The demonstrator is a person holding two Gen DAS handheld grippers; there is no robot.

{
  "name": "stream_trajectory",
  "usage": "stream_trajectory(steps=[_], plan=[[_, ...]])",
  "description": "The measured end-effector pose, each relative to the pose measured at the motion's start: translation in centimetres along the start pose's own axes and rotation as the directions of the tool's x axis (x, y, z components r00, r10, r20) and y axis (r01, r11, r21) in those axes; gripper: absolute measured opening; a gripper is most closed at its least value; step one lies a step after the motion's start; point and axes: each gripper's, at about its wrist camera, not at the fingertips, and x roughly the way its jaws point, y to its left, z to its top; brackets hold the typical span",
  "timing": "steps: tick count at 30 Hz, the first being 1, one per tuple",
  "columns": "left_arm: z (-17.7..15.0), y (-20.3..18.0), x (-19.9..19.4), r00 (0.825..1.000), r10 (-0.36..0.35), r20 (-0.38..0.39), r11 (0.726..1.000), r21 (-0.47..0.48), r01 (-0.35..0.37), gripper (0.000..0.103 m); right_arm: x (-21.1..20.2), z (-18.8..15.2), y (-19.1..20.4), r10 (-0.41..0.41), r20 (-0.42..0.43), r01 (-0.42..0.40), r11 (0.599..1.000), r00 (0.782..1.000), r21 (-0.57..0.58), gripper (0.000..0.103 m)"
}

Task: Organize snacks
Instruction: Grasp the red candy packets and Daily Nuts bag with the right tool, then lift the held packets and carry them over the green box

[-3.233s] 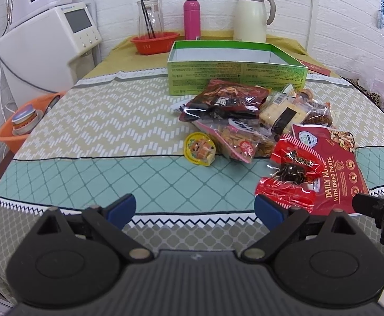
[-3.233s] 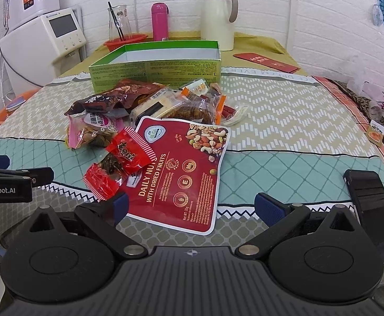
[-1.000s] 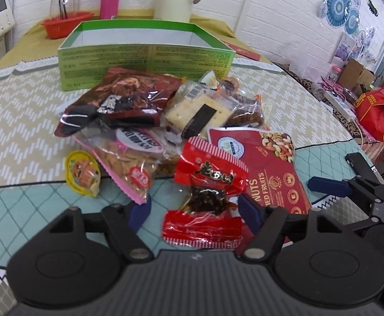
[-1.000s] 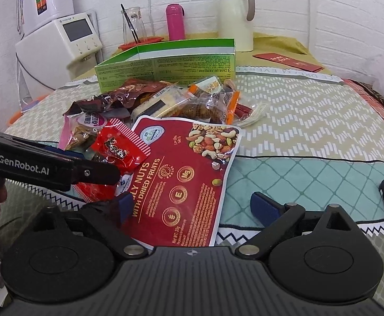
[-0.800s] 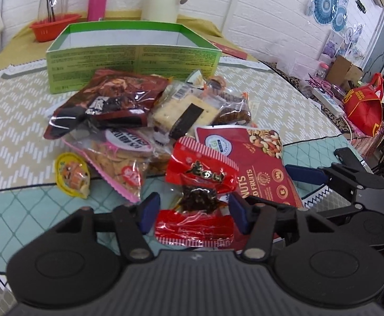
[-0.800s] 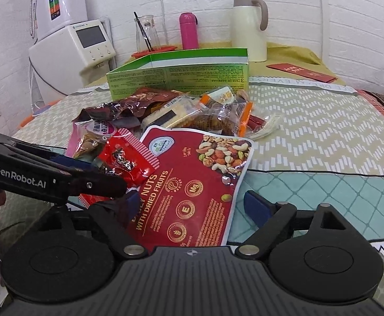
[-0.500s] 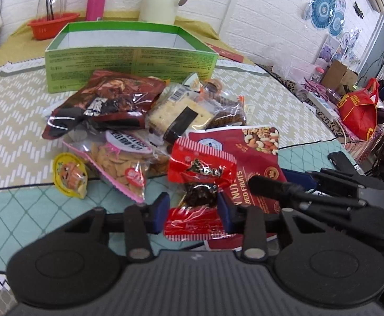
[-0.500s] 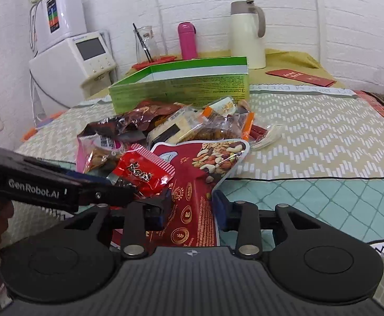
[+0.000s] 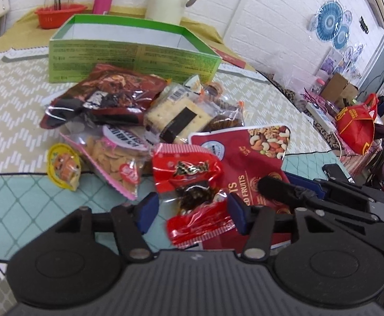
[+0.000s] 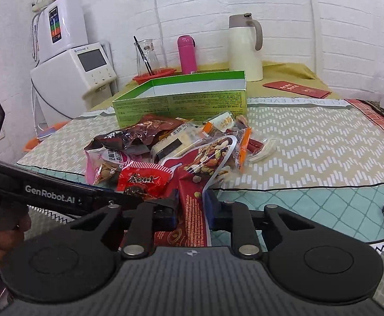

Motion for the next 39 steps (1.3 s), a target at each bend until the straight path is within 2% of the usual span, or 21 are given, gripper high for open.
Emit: stream_trajectory(steps=[4,5,6,7,10,11,13,14,15,16,17,18,19,23,29,31,34,36,37,39], plan=[[0.4,-0.5,0.6,1.000,0.009,0.002,1.000,0.015,-0.009,0.056,0.1,0.2,0.0,-0.002,-0.006,0.002,1.000,1.000,-0.007,0.040],[0.4,-0.6,0.8,1.000,0.014,0.004,0.999,0.036,-0.014,0.052,0.3,0.3,-0.1,-0.003,-0.013,0.003,1.000,1.000,-0.006,0.042],[0.5,-0.6,0.8,1.000,0.027,0.008,0.999,0.044,-0.027,0.042,0.5,0.3,-0.2,-0.004,-0.017,0.004,1.000,1.000,-0.001,0.043],[0.5,-0.5,0.8,1.000,0.028,0.011,0.999,0.045,-0.029,0.041,0.7,0.2,-0.3,-0.006,-0.022,0.006,1.000,1.000,0.002,0.043],[0.5,0.0,0.6,1.000,0.018,0.014,0.999,0.030,-0.019,0.037,1.4,-0.1,-0.3,0.002,-0.044,-0.002,1.000,0.999,0.009,0.058],[0.5,0.1,0.6,1.000,0.020,0.016,0.999,0.026,-0.021,0.036,1.6,-0.2,-0.3,-0.005,-0.051,0.005,1.000,0.999,0.008,0.057],[0.5,0.1,0.1,0.999,0.019,0.027,1.000,0.023,-0.019,0.032,1.2,-0.3,-0.3,0.003,-0.022,-0.003,1.000,1.000,0.024,0.047],[0.5,0.1,-0.3,0.999,0.017,0.033,1.000,0.024,-0.018,0.031,0.8,-0.1,-0.3,0.015,-0.006,-0.014,0.999,1.000,0.036,0.038],[0.5,0.1,-0.6,0.999,0.012,0.040,1.000,0.022,-0.013,0.028,0.3,0.1,-0.3,0.017,0.013,-0.018,0.999,1.000,0.043,0.033],[0.5,0.2,-1.1,0.999,-0.002,0.047,1.000,0.015,0.001,0.019,0.0,0.3,-0.1,0.000,0.024,0.000,1.000,1.000,0.028,0.032],[0.6,0.3,-1.6,0.998,-0.018,0.058,1.000,0.008,0.018,0.016,-0.2,0.5,0.2,-0.021,0.034,0.021,1.000,0.999,0.005,0.032],[0.8,0.2,-2.1,0.997,-0.022,0.072,1.000,0.004,0.022,0.006,-0.5,0.7,0.3,-0.028,0.047,0.029,1.000,0.998,-0.007,0.031],[0.9,0.2,-2.5,0.996,-0.014,0.085,1.000,0.010,0.014,0.001,-0.8,0.9,0.3,-0.027,0.056,0.028,1.000,0.998,-0.010,0.031],[1.2,0.0,-2.9,0.994,-0.007,0.110,0.999,0.036,0.003,0.001,-1.0,1.4,0.6,-0.046,0.073,0.049,0.998,0.996,-0.042,0.030],[1.0,-0.7,-1.2,0.995,0.016,0.096,0.998,0.061,-0.022,0.003,-0.4,0.8,0.7,-0.069,0.052,0.071,0.996,0.996,-0.051,0.030],[1.2,-0.7,-0.5,0.996,0.025,0.091,0.998,0.054,-0.030,0.021,-0.4,0.8,0.4,-0.063,0.052,0.065,0.997,0.997,-0.039,0.030],[1.2,-0.5,0.3,0.996,0.026,0.087,0.999,0.036,-0.030,0.036,-0.2,0.7,0.4,-0.063,0.049,0.065,0.997,0.997,-0.036,0.030],[1.2,-0.4,0.9,0.996,0.053,0.076,0.997,0.048,-0.057,0.035,0.0,0.7,0.3,-0.063,0.050,0.065,0.997,0.997,-0.030,0.031],[1.1,-0.4,1.1,0.995,0.070,0.067,0.996,0.058,-0.074,0.028,0.1,0.7,0.2,-0.063,0.050,0.065,0.998,0.997,-0.026,0.031],[1.1,-0.1,0.9,0.995,0.071,0.067,0.996,0.051,-0.075,0.025,0.0,0.8,0.2,-0.065,0.052,0.066,0.997,0.997,-0.025,0.030]])
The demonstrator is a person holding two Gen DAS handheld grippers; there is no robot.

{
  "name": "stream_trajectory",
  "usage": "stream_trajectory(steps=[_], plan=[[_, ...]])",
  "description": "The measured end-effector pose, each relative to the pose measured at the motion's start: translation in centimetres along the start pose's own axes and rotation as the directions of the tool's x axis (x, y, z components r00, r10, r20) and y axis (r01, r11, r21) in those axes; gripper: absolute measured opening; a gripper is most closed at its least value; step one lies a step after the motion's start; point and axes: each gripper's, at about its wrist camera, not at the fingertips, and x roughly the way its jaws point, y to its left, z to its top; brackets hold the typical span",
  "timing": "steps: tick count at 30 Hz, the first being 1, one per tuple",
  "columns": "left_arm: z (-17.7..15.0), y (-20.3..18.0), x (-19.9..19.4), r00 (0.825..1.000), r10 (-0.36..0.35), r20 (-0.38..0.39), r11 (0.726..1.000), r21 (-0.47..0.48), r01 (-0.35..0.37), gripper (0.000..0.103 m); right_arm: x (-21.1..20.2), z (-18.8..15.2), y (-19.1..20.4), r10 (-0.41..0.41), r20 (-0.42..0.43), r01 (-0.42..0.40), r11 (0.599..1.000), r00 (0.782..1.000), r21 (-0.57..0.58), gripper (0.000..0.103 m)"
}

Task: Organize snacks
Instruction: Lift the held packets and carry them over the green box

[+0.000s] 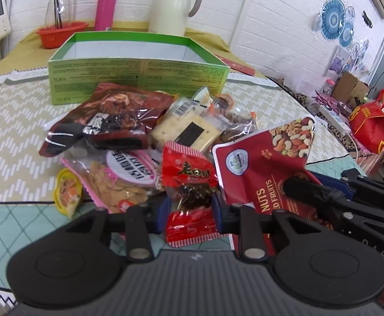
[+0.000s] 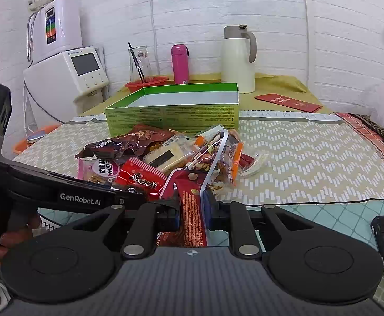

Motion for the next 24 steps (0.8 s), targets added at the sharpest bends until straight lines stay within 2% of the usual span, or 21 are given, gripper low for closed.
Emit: stream_trajectory(steps=[1,4,11,15,18,24], plan=[[0.1,0.2,-0.3,1.000,-0.011,0.002,1.000,-0.011,0.011,0.017,-0.2,0.1,0.0,0.000,0.006,0.000,1.000,1.000,0.002,0.030],[0.5,0.4,-1.9,0.998,-0.054,0.031,0.998,-0.030,0.055,0.006,-0.8,0.7,0.0,-0.006,0.034,0.006,1.000,0.999,-0.005,0.030],[3.2,0.1,-5.5,0.986,-0.089,0.144,0.996,0.014,0.088,0.003,-1.7,3.8,0.0,0.022,0.127,-0.018,0.999,0.992,-0.033,0.030],[6.0,1.0,-6.4,0.975,-0.053,0.214,0.999,0.018,0.051,0.002,-1.2,6.9,0.1,0.031,0.204,-0.021,0.998,0.978,-0.054,0.030],[8.6,2.2,-6.0,0.971,-0.025,0.240,1.000,-0.003,0.026,0.002,0.5,9.5,0.3,0.033,0.252,-0.015,0.997,0.967,-0.074,0.030],[14.3,5.6,-4.1,0.961,0.070,0.268,0.995,-0.083,-0.049,0.002,6.0,13.7,0.3,-0.039,0.288,0.061,0.996,0.957,-0.068,0.030]])
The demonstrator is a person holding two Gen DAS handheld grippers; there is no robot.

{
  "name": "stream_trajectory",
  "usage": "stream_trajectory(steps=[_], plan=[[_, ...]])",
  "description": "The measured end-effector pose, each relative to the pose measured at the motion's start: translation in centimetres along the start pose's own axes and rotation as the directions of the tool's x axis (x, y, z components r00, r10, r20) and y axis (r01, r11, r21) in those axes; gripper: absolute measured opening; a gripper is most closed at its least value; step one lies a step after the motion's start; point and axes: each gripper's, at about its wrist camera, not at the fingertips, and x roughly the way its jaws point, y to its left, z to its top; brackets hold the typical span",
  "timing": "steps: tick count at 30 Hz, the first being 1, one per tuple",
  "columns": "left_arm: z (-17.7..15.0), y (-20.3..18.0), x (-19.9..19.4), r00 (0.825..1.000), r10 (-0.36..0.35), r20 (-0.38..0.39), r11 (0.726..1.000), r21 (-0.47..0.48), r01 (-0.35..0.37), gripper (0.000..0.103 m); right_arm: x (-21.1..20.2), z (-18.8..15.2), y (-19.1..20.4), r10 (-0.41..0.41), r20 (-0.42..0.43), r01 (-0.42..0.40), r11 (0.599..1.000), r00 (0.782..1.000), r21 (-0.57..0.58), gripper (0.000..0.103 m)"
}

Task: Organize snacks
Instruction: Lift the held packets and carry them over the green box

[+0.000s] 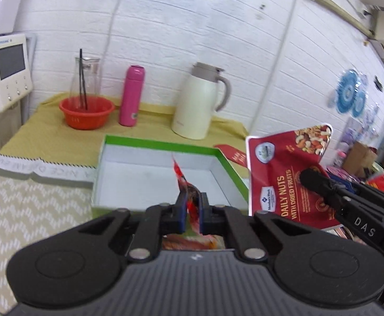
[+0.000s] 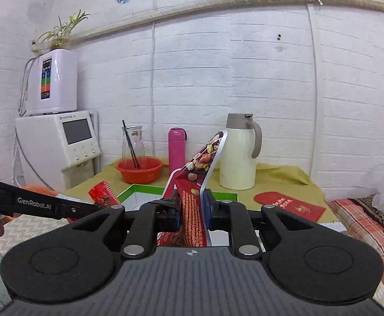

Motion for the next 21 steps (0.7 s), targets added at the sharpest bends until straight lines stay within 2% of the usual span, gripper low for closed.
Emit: stream_trajectory(steps=[4,7,13,19,21], plan=[[2.0,1.6,3.3,0.998,0.053,-0.016,0.998,-0.021,-0.053,0.002,4.6,-0.2,-0.9,-0.030,-0.025,0.031,0.999,0.999,0.038,0.030],[2.8,3.1,6.3,0.996,0.076,-0.055,0.996,-0.050,-0.079,0.002,7.8,-1.0,-1.8,-0.043,-0.073,0.049,0.995,0.996,0.090,0.030],[2.6,5.3,10.8,0.987,0.093,-0.133,0.991,-0.088,-0.105,0.002,12.0,-3.3,-2.8,-0.032,-0.157,0.054,0.990,0.987,0.134,0.031],[2.2,5.8,13.6,0.980,0.083,-0.184,0.994,-0.060,-0.095,0.002,15.2,-4.6,-2.6,0.048,-0.226,-0.003,0.981,0.973,0.196,0.032],[2.1,5.9,14.2,0.978,0.083,-0.189,0.995,-0.045,-0.093,0.003,16.1,-4.9,-2.4,0.082,-0.254,-0.027,0.977,0.964,0.212,0.037]])
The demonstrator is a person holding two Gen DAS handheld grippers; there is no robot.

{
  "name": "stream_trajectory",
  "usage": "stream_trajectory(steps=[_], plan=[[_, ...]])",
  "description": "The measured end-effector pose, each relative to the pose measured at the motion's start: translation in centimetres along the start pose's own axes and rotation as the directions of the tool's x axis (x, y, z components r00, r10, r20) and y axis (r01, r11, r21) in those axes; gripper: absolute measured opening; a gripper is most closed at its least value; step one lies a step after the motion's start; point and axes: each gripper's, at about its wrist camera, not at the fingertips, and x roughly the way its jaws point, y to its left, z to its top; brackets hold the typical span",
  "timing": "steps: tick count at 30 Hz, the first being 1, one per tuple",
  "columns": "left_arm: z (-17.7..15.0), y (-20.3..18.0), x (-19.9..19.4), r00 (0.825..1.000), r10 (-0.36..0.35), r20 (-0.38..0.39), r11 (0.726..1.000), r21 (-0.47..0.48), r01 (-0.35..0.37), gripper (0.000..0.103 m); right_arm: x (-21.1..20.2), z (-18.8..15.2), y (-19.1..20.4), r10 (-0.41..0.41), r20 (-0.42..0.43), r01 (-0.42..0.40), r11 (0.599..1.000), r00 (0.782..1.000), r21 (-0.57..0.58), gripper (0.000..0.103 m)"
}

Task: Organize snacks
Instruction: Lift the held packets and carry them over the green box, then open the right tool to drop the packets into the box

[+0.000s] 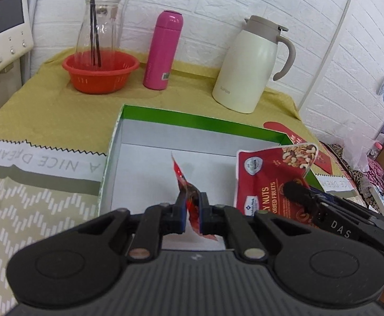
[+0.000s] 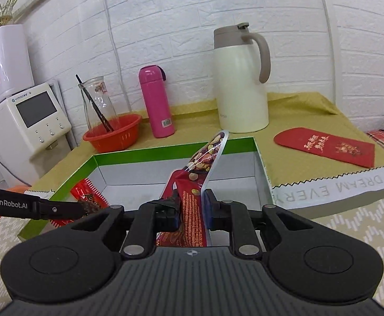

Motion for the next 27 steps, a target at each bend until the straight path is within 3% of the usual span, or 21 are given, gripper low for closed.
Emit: stream_trajectory(steps=[2,3,4,5,8,9,13,23,27], plan=[[0.0,0.1,0.2,1.000,-0.008,0.011,1.000,0.005,0.008,0.006,0.7,0.0,0.4,0.022,-0.042,-0.023,0.999,0.999,-0.023,0.044],[0.0,0.2,0.0,1.000,-0.011,0.018,1.000,0.006,0.011,0.034,0.8,0.1,0.7,0.020,-0.052,-0.022,0.999,0.998,-0.042,0.055],[0.1,0.3,-0.3,0.999,-0.002,0.041,1.000,0.000,0.002,0.073,0.6,0.1,0.9,0.015,-0.037,-0.017,0.998,0.999,-0.064,0.067],[0.0,0.5,-0.8,0.997,0.000,0.080,1.000,-0.010,0.001,0.074,0.2,0.1,1.2,0.008,-0.007,-0.008,0.996,1.000,-0.087,0.099],[-0.1,0.5,-1.8,0.989,0.037,0.140,0.999,-0.024,-0.034,0.085,-0.9,0.3,1.8,-0.004,0.073,0.015,0.988,0.997,-0.154,0.103],[-0.2,0.4,-2.0,0.987,0.063,0.147,0.998,-0.021,-0.061,0.097,-1.1,0.4,2.0,-0.004,0.073,0.017,0.985,0.997,-0.169,0.103],[-0.7,-0.3,-2.9,0.977,0.134,0.168,0.991,0.003,-0.137,0.097,-1.7,0.1,2.4,-0.029,0.048,0.040,0.968,0.998,-0.247,0.103],[-2.7,-2.4,-8.5,0.980,0.080,0.181,0.996,0.026,-0.086,0.097,-7.7,-0.4,3.1,-0.043,0.064,0.058,0.962,0.997,-0.268,0.103],[-4.7,-3.1,-11.2,0.990,0.067,0.124,0.998,0.009,-0.068,0.097,-11.6,-1.7,3.5,-0.062,0.062,0.077,0.957,0.996,-0.280,0.103]])
